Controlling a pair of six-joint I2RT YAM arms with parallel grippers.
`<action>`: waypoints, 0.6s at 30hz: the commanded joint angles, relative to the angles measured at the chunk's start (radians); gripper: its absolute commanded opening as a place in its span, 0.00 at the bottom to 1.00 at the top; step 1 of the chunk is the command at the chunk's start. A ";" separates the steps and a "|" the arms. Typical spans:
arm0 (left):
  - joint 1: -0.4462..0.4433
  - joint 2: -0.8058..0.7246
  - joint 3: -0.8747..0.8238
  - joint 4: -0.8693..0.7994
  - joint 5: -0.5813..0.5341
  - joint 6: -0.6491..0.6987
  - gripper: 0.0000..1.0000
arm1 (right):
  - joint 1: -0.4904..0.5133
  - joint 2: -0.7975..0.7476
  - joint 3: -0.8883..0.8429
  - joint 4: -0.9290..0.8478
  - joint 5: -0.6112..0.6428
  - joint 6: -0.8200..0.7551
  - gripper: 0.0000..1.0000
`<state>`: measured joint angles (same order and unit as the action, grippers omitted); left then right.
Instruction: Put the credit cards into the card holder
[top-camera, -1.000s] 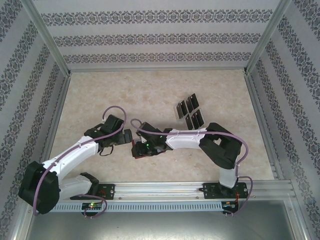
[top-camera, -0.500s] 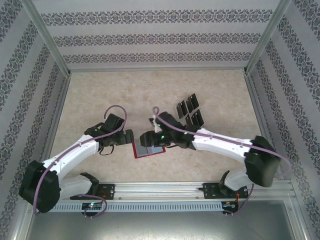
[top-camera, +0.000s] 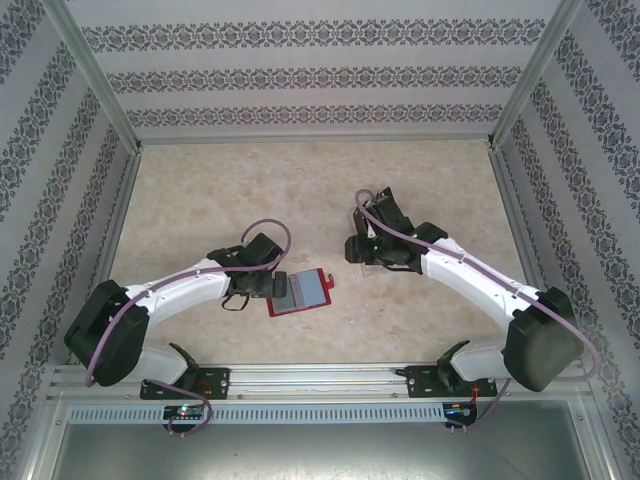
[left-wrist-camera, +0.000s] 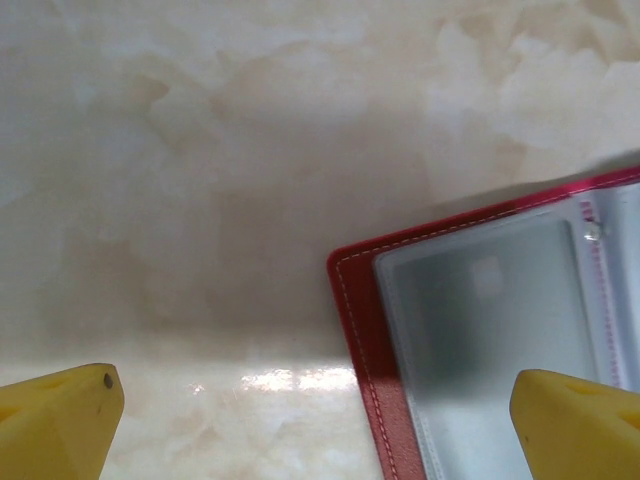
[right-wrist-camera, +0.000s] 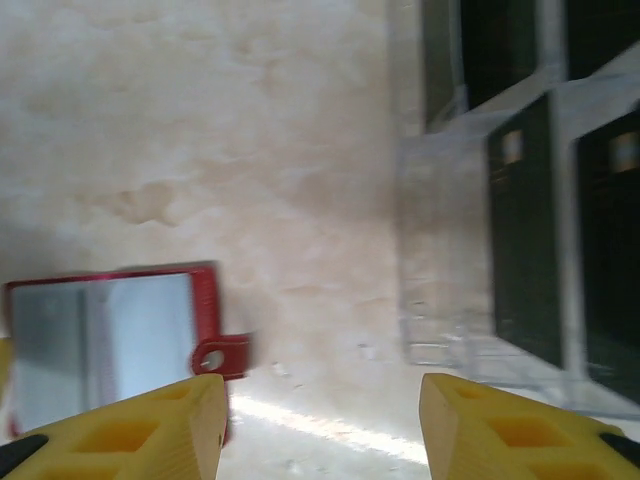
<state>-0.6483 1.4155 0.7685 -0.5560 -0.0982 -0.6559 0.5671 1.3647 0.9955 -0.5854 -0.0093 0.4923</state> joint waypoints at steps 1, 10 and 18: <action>-0.013 0.025 -0.018 -0.003 -0.055 -0.009 1.00 | -0.026 0.026 0.048 -0.070 0.107 -0.100 0.54; -0.017 0.048 -0.042 0.023 -0.068 -0.008 1.00 | -0.050 0.161 0.145 -0.103 0.192 -0.172 0.48; -0.018 0.048 -0.045 0.036 -0.066 -0.003 1.00 | -0.055 0.249 0.177 -0.113 0.236 -0.199 0.37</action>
<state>-0.6548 1.4578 0.7403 -0.5289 -0.1402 -0.6563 0.5251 1.5959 1.1442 -0.6685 0.1738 0.3172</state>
